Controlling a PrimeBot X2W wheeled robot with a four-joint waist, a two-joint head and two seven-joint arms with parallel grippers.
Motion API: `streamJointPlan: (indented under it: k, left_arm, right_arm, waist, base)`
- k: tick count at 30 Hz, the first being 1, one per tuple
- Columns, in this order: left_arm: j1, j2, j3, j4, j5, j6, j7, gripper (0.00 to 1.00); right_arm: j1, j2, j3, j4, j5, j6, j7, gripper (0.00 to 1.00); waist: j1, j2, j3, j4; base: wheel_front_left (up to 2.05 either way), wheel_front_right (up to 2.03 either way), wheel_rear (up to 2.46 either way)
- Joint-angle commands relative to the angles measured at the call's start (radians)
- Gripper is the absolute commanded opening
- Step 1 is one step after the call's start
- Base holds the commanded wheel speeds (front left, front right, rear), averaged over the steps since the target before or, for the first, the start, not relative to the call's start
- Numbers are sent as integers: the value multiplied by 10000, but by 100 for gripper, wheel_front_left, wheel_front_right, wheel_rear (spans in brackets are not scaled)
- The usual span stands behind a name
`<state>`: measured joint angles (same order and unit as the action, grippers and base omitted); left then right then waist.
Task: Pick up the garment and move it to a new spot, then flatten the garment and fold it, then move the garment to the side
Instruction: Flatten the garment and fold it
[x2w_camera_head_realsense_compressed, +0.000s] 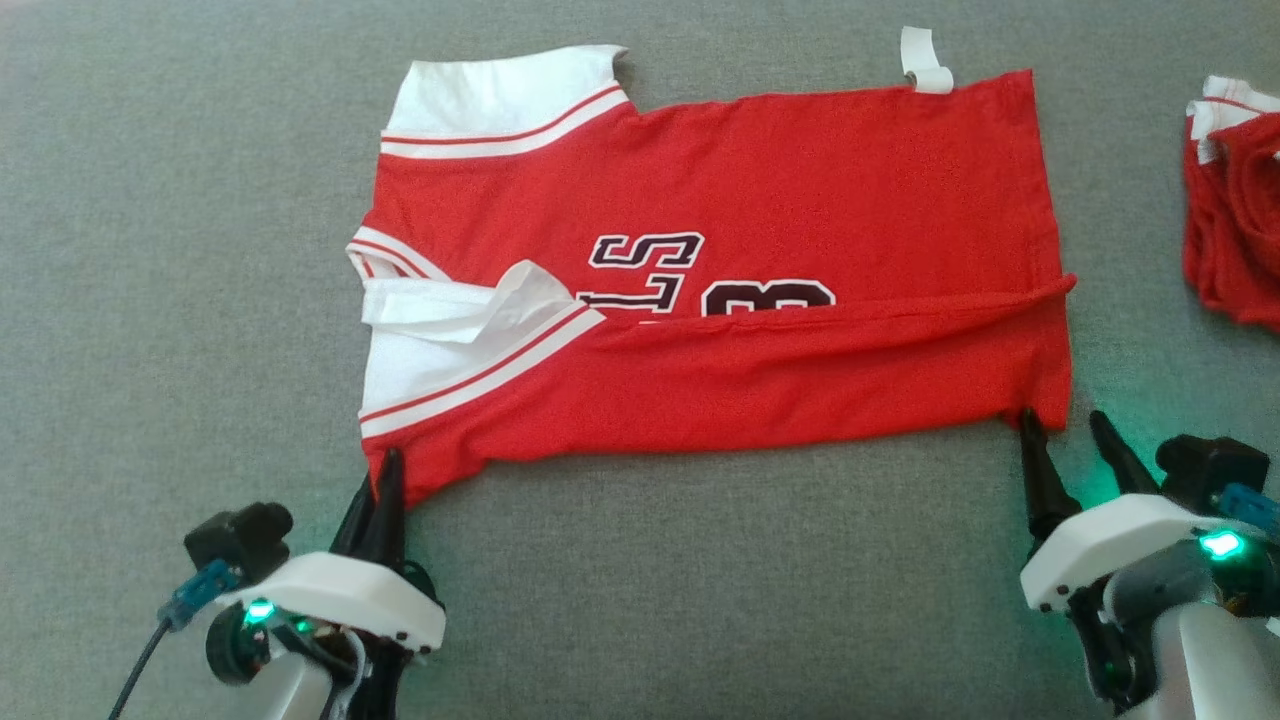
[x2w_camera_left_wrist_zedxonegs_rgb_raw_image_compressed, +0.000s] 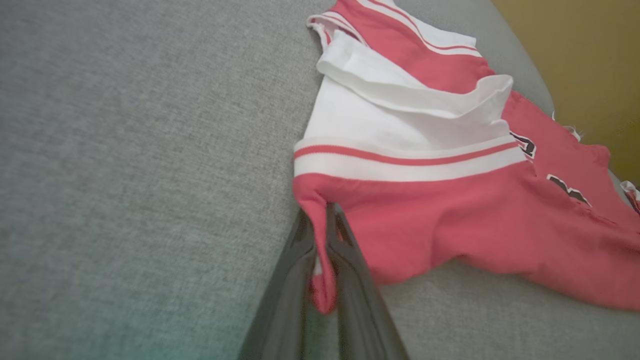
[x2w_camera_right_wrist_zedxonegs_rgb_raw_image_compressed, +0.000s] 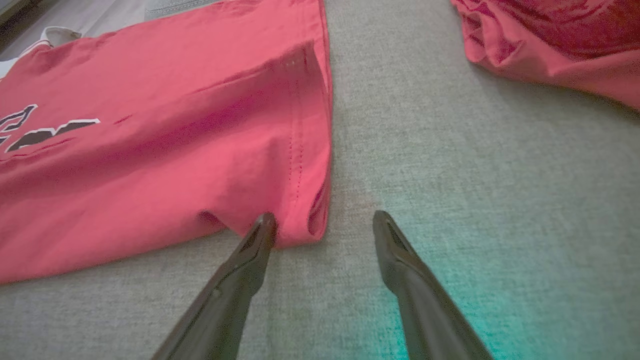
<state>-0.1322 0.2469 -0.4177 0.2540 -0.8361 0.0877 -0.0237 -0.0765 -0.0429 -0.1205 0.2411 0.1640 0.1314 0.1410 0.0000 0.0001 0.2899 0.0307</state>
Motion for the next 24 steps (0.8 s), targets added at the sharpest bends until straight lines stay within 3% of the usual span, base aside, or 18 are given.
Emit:
streamJointPlan:
  k: [1,3,6,7,16,24]
  left_arm:
    - [-81,137,238,-205,80,-11,-58,0]
    - [-94,182,275,-359,124,-10,-170,0]
    - [-124,269,336,-660,191,-8,-319,0]
    - [-130,305,351,-762,213,2,-340,0]
    - [-61,765,474,-2134,504,250,-359,0]
    - [1295,1632,408,-4198,692,846,357,0]
  right_arm:
    - [-376,-74,309,-137,98,-7,-34,51]
    - [-476,-74,358,82,248,-7,-52,27]
    - [-695,-74,392,299,367,-7,-212,3]
    - [-766,-74,384,345,427,-7,-282,0]
    - [-885,-74,88,-121,463,-7,-651,0]
    - [677,-74,-172,-1990,569,-7,90,0]
  waist:
    - [0,-1,-64,53]
    - [0,-1,-129,89]
    - [0,-1,-225,130]
    - [0,-1,-262,140]
    - [0,-1,-639,219]
    - [0,-1,-948,264]
  base:
    - [0,0,0]
    - [0,0,0]
    - [0,0,0]
    - [0,0,0]
    - [0,0,0]
    - [0,0,0]
